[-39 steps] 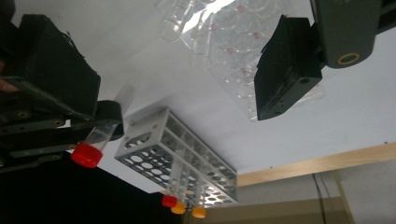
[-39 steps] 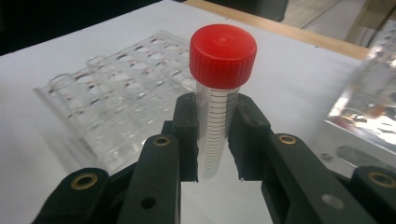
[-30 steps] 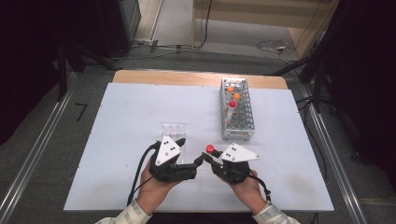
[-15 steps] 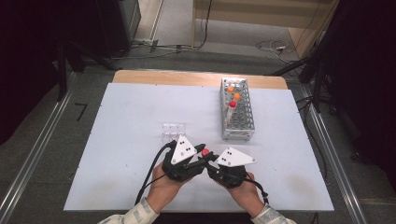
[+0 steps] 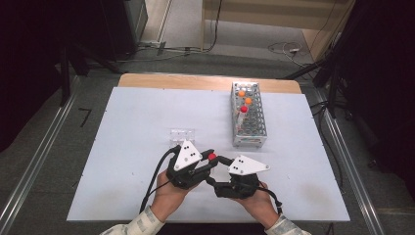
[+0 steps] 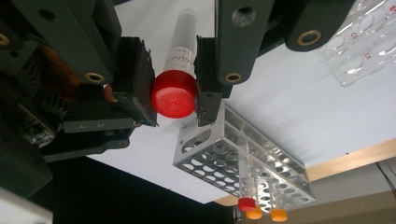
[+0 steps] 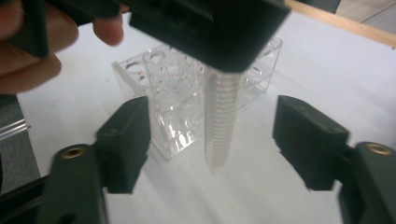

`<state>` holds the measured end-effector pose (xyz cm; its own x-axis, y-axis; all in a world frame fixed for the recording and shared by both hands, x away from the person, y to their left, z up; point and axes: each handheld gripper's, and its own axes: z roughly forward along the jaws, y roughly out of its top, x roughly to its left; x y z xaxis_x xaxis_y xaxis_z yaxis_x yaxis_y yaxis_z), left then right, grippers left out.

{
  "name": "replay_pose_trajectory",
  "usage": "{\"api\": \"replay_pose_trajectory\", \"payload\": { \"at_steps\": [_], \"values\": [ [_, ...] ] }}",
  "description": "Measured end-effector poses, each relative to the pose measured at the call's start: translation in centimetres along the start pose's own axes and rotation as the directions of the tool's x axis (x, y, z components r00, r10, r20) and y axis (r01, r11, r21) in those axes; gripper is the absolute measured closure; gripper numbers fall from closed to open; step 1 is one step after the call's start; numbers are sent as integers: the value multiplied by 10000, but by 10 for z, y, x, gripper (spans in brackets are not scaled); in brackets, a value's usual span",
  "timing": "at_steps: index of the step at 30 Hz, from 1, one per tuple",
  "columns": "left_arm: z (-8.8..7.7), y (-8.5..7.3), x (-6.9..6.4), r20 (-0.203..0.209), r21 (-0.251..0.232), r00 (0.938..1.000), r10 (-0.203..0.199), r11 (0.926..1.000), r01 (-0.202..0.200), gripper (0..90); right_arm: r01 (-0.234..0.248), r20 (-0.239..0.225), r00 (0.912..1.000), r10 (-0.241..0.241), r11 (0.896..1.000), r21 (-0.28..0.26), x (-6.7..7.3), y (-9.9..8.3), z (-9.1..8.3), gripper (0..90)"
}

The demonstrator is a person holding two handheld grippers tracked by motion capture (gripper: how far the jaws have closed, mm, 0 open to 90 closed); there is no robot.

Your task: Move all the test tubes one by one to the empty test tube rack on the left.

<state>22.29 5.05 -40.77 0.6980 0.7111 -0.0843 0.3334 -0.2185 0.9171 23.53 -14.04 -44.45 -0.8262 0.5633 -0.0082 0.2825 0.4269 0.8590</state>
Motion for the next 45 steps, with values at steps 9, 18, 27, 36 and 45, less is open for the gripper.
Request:
{"api": "replay_pose_trajectory", "payload": {
  "at_steps": [9,18,27,36,45],
  "values": [
    [-11,13,9,-37,-547,9998,-202,9983,200,701,-180,47,9998,180,9998,-32,-3,-4,-4,226],
    [-10,22,27,-254,-573,9988,-415,9976,400,701,-234,112,9997,234,9997,52,-4,-5,-3,226],
    [-26,30,42,-652,-1120,9958,-649,9921,574,701,-292,145,9995,291,9996,52,-5,-6,-3,229],
    [-53,28,59,-1556,-1111,9859,-619,9928,448,701,-338,218,9992,337,9994,53,-6,-6,-4,231],
    [-59,6,57,-1719,-313,9842,-426,9988,377,701,-358,283,9990,357,9994,5,-7,-6,-5,234]
  ]
}}
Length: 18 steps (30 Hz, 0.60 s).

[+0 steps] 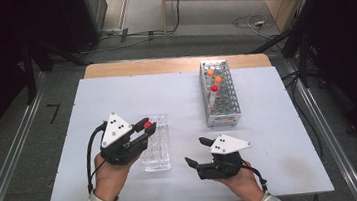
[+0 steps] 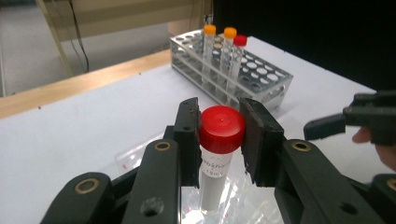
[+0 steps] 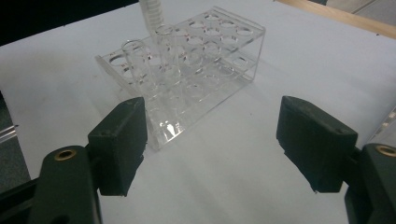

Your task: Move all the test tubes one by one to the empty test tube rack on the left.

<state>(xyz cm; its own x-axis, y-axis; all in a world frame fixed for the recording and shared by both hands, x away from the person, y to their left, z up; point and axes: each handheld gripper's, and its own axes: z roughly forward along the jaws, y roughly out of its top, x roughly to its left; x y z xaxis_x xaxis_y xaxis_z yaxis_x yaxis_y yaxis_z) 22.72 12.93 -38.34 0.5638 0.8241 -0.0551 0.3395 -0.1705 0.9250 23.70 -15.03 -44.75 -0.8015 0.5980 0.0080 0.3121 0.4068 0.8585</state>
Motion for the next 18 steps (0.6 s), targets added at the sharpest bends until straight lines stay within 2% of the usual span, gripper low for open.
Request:
{"api": "replay_pose_trajectory", "payload": {
  "at_steps": [8,13,18],
  "values": [
    [0,-6,-4,85,172,10000,41,9998,-42,700,-69,22,10000,69,10000,-33,-2,0,-2,236],
    [8,-20,-6,31,425,10000,79,9991,-81,699,-62,23,10000,62,10000,-47,-2,0,-2,236],
    [16,-30,-6,43,661,10000,-62,9978,59,691,-17,33,10000,17,10000,-22,-2,0,-2,236]
  ]
}}
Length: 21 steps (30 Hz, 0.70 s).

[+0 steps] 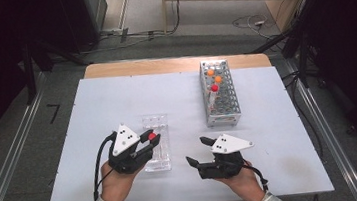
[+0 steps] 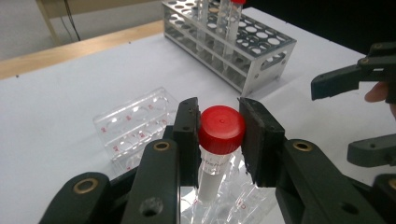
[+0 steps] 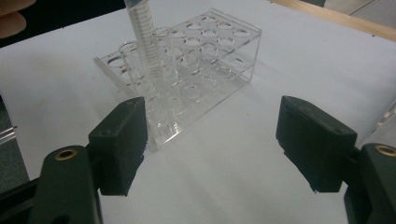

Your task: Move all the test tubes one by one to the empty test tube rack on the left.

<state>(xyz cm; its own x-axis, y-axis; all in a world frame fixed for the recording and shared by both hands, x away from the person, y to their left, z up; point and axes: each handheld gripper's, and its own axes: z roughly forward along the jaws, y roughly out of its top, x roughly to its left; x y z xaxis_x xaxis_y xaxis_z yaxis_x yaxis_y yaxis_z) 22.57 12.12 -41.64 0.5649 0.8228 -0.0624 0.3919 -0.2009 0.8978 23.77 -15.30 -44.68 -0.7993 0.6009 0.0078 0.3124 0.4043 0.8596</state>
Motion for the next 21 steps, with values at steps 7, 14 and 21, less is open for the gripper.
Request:
{"api": "replay_pose_trajectory", "payload": {
  "at_steps": [7,14,21],
  "values": [
    [2,-2,2,194,52,9995,-239,9997,238,596,-37,69,10000,37,10000,-4,-1,0,0,236],
    [-4,-1,6,-11,-340,9978,-656,9973,655,412,-293,719,9969,314,9991,-302,-14,2,-5,247],
    [-6,-2,13,-438,-593,9902,-1323,9898,1296,188,-930,1932,9759,1018,9942,-538,-41,10,-3,255]
  ]
}}
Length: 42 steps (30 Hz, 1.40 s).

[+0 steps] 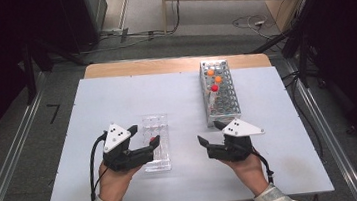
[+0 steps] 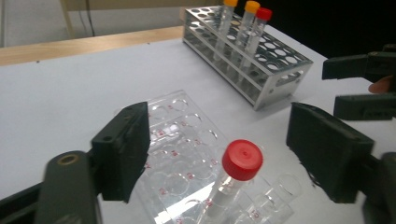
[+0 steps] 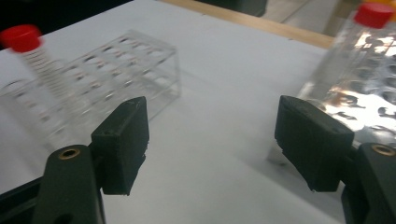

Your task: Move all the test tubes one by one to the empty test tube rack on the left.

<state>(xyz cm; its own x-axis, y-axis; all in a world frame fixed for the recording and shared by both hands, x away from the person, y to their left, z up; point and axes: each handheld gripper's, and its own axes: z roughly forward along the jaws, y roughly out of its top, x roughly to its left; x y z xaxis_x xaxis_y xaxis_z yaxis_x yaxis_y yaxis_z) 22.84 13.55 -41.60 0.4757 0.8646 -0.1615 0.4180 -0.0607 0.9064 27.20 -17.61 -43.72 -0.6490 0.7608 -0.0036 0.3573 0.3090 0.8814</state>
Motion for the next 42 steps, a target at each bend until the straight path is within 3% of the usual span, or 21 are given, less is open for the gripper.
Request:
{"api": "replay_pose_trajectory", "payload": {
  "at_steps": [4,7,9,14,19,24,38,42],
  "values": [
    [-1,0,4,-107,-93,9996,-265,9996,264,145,-365,1081,9935,367,9993,-36,-20,11,14,268],
    [-2,0,6,-203,-163,9994,-293,9994,289,141,-896,1487,9846,922,9957,-240,-38,18,29,294],
    [-3,-1,7,-259,-213,9991,-339,9992,334,141,-926,1882,9774,962,9953,-283,-46,21,41,313],
    [-4,-2,10,-349,-217,9988,-337,9992,329,142,-1515,2168,9638,1550,9879,-328,-68,26,65,401],
    [-5,-1,9,-354,-251,9990,-260,9994,251,143,-1569,2223,9612,1635,9865,-472,-71,29,76,500],
    [-6,-1,8,-342,-288,9990,-279,9992,269,142,-1656,2317,9584,1669,9859,-252,-71,25,84,546],
    [-7,-1,8,-383,-331,9990,-251,9992,238,138,-1602,2525,9534,1651,9863,-400,-73,25,87,710],
    [-7,-1,8,-382,-349,9990,-248,9991,234,137,-1511,2540,9537,1609,9868,-576,-72,27,84,712]
  ]
}}
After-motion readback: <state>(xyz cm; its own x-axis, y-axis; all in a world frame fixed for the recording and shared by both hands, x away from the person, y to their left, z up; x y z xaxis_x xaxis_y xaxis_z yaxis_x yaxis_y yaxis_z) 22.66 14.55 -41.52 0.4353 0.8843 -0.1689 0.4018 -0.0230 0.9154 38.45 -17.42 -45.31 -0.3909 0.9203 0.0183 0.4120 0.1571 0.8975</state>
